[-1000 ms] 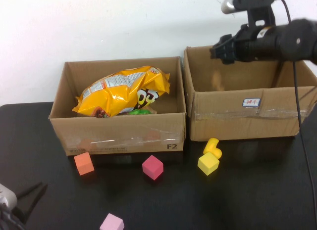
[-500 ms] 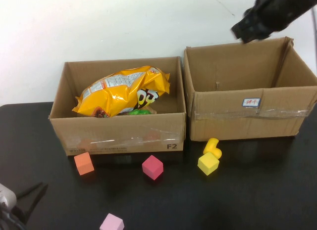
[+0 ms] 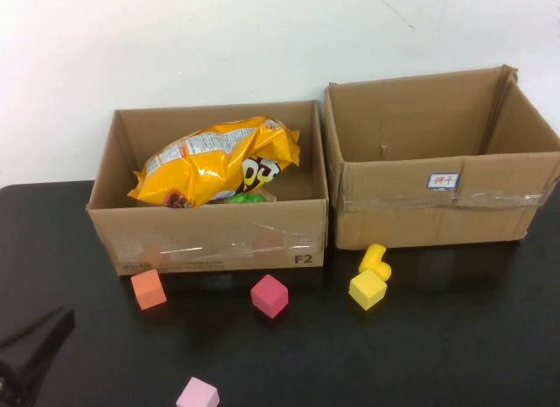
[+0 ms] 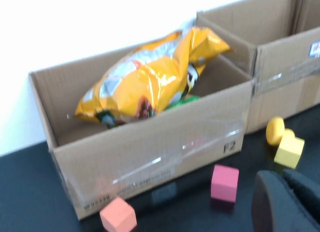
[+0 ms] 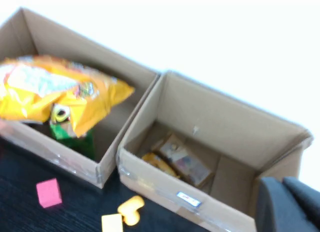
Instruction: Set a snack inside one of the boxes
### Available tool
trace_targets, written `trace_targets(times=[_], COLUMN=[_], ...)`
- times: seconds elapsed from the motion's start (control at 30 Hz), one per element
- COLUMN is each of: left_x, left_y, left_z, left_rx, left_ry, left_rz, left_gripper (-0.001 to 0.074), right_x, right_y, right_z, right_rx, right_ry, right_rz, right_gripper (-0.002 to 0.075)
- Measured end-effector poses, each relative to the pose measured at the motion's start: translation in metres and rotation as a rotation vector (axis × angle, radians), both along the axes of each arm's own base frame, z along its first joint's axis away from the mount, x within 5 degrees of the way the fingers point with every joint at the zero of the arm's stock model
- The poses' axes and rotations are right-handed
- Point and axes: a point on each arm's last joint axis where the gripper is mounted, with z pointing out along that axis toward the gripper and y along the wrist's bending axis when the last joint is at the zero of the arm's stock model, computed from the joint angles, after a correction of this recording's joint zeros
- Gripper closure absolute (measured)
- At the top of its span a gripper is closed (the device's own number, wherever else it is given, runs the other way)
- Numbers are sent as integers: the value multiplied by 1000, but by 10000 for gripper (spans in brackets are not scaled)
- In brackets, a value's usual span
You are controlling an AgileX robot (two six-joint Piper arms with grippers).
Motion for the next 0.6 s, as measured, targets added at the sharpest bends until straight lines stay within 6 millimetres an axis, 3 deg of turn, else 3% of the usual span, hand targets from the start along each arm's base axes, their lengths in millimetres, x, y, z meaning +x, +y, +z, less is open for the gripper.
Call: trace_targets(times=[0.13,0.27,0.43,0.6], left_x=[-9,-16,-18,-18], left_y=[3,5,5,5], left_z=[5,8,9,9], left_rx=[9,20,19,21], left_ry=[-53,-98,-105,-108], left_rz=[-11,-19,-21,-21], left_gripper=[736,736,736,736], right_x=[-36,-67,-103,-138], right_y=[-14,-31,-45,-56], right_z=[13,2,-39,-107], right_rx=[-1,-9,28,41], right_ry=[-48,-51,-77,-74], right_rz=[-24,-93,-139,-135], right_gripper=[723,723,723,723])
